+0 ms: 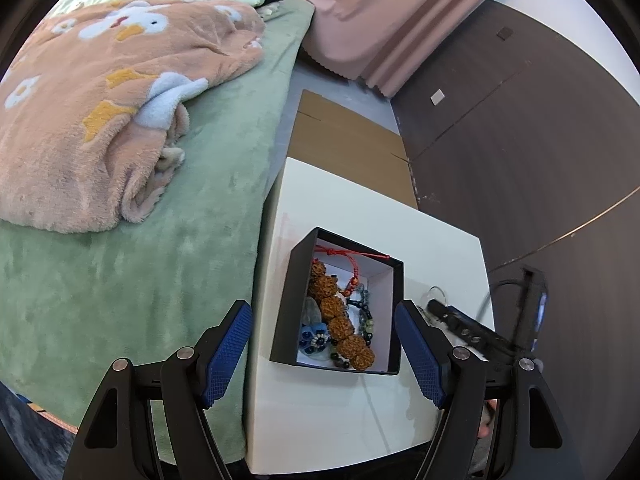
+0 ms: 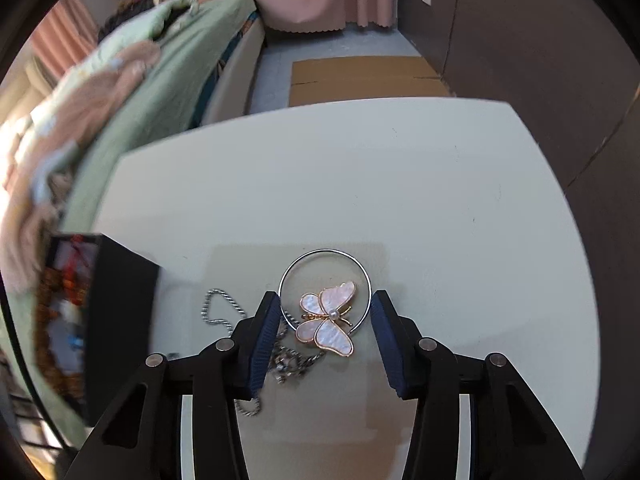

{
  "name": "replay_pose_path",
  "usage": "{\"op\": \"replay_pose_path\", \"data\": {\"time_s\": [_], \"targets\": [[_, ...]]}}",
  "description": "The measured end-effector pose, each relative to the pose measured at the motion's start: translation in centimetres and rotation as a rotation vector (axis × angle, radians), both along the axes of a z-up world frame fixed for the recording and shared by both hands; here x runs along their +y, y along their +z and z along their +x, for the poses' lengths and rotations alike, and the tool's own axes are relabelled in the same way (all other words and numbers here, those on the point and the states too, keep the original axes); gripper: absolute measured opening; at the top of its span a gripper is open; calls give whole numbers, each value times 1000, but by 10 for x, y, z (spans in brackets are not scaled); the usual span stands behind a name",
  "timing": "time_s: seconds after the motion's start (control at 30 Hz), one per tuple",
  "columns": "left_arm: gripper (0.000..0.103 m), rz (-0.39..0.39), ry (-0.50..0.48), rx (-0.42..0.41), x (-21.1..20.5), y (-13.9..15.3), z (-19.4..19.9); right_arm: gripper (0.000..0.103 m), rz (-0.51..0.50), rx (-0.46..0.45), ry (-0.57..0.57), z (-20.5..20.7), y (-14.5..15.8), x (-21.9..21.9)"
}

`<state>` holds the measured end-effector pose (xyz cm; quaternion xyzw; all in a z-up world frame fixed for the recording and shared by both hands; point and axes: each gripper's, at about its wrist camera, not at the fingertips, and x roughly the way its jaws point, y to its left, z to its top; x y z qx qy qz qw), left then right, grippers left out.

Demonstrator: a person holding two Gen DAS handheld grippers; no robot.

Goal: Organize jewelry
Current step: 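Grasp the silver ring with the right gripper and drop it into the box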

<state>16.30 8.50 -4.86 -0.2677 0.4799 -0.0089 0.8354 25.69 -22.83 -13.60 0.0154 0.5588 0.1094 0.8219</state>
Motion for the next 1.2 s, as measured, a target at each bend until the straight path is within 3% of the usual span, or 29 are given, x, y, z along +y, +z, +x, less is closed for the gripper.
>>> {"op": "replay_pose_path", "data": {"time_s": [0.3, 0.57, 0.9, 1.03, 1.2], "targets": [[75, 19, -8, -26, -12, 7, 1, 47, 340, -35, -15, -9, 33, -36], [75, 27, 6, -49, -6, 11, 0, 48, 544, -90, 69, -19, 56, -19], [75, 35, 37, -66, 5, 16, -7, 49, 706, -52, 224, -35, 61, 29], [75, 37, 37, -69, 3, 18, -7, 63, 728, 7, 276, -34, 55, 48], [75, 40, 13, -76, -8, 21, -6, 69, 720, 12, 251, -32, 54, 34]]}}
